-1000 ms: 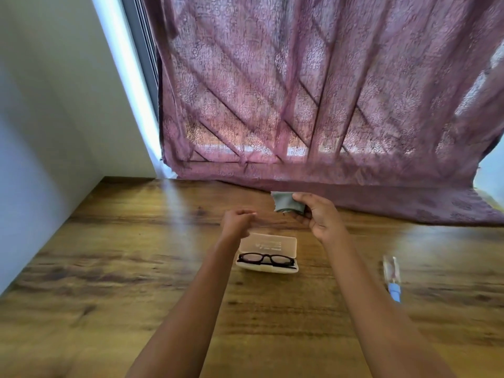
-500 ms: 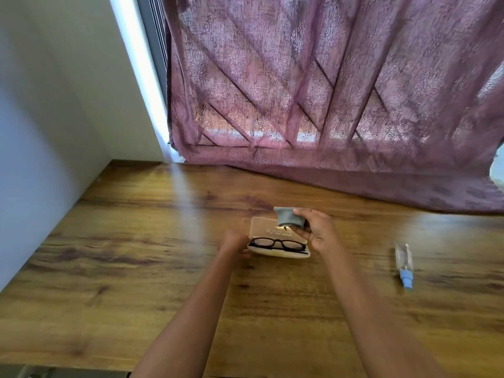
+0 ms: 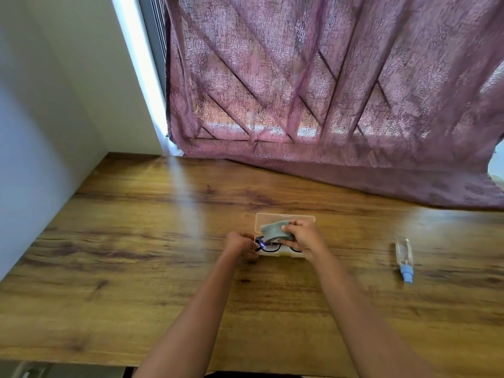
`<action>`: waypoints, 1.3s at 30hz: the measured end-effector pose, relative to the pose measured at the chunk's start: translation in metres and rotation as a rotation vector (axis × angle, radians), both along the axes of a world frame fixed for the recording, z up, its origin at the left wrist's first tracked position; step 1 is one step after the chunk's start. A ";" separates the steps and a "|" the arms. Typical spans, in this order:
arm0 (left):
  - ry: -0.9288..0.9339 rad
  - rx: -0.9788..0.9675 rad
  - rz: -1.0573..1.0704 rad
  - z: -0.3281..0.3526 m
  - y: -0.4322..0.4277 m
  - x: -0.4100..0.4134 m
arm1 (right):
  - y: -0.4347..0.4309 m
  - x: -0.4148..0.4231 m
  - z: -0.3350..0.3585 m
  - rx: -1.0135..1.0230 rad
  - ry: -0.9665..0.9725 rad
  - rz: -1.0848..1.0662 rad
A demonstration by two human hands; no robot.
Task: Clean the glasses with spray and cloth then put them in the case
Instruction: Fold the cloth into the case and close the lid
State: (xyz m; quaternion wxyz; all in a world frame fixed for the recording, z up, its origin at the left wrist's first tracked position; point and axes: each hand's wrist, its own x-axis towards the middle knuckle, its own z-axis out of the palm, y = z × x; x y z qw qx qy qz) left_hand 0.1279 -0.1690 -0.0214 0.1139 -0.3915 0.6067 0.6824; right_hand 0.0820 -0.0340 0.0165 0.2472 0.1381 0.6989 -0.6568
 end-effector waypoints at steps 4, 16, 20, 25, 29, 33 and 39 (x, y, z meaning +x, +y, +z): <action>0.000 -0.022 -0.011 -0.001 0.000 -0.001 | 0.005 0.000 -0.012 0.310 0.125 0.048; -0.010 -0.024 -0.037 0.003 0.000 0.000 | 0.027 0.008 -0.014 0.877 0.390 0.116; -0.002 -0.018 -0.046 0.000 -0.001 -0.001 | 0.042 0.004 -0.017 0.761 0.329 -0.050; 0.030 -0.050 -0.099 -0.003 0.003 -0.002 | 0.048 -0.001 -0.026 0.617 0.225 0.075; 0.066 -0.056 -0.110 -0.001 0.008 -0.003 | 0.044 -0.004 -0.020 0.449 0.159 0.068; 0.111 0.034 -0.106 0.008 0.010 -0.003 | 0.048 -0.007 -0.008 0.213 0.084 -0.001; 0.148 0.106 -0.059 0.017 0.007 -0.004 | 0.056 -0.008 -0.005 0.057 0.063 -0.071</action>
